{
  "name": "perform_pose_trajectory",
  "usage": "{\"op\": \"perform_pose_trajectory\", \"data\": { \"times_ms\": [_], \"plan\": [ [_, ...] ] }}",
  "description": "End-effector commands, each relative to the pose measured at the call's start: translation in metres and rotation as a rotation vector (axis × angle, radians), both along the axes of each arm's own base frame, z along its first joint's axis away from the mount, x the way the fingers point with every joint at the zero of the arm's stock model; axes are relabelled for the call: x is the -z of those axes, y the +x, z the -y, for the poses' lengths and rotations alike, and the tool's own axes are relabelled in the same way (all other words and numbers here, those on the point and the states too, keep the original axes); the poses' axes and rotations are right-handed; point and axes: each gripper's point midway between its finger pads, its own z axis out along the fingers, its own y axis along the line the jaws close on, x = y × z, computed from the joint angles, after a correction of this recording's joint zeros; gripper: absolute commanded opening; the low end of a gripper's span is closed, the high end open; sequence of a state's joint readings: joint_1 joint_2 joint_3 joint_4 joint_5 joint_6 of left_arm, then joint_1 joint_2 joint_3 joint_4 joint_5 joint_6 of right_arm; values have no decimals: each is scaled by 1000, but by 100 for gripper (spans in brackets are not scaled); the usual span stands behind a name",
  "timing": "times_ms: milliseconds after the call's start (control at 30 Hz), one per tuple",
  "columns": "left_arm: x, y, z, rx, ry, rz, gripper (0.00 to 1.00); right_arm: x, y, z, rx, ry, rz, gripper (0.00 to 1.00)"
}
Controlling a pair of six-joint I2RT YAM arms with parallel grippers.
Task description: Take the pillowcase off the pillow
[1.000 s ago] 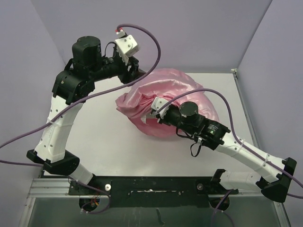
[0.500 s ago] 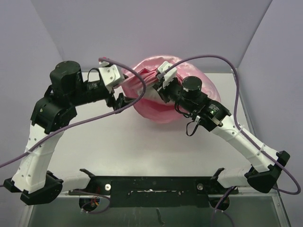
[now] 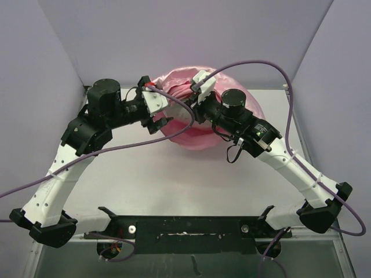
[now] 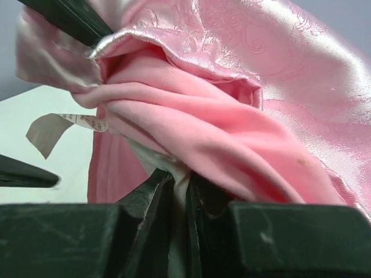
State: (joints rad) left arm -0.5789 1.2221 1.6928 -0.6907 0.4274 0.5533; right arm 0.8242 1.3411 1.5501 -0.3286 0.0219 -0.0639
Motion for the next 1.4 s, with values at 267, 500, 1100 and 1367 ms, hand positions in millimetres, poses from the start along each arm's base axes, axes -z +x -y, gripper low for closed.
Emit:
{"op": "perform_pose_trajectory", "data": {
  "times_ms": [267, 500, 1100, 1367],
  "plan": [
    [-49, 49, 5, -120, -44, 267, 70, -55, -12, -8, -62, 164, 74, 0],
    [-52, 64, 7, -158, -48, 310, 44, -49, -13, -12, -80, 165, 54, 0],
    [-133, 53, -18, -262, -234, 413, 9, -12, -11, 8, -25, 82, 25, 0],
    [-147, 55, -34, -318, -222, 485, 4, -10, -17, 23, -15, 73, 21, 0]
  ]
}}
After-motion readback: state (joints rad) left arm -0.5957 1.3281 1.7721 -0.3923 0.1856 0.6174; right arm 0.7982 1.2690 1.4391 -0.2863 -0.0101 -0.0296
